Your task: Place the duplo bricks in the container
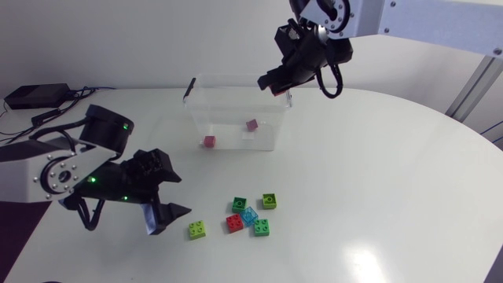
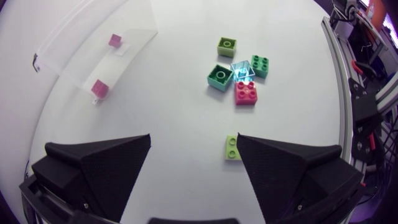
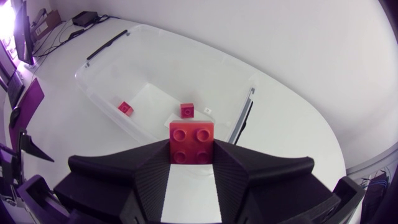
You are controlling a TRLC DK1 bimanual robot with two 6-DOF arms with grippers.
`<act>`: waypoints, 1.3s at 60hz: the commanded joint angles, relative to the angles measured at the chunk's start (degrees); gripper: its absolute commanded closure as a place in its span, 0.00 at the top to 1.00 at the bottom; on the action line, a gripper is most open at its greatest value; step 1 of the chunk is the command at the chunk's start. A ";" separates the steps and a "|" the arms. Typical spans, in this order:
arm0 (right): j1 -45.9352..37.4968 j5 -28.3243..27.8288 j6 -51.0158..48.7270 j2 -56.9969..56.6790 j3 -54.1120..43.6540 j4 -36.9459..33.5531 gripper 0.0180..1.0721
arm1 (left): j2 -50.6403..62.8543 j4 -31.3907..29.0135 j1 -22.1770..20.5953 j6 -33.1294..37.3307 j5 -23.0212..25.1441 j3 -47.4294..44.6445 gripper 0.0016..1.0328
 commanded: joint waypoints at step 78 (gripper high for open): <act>8.01 -0.56 0.02 -24.36 -43.26 3.58 0.91 | 14.12 12.11 -7.71 2.60 -2.74 -6.45 0.33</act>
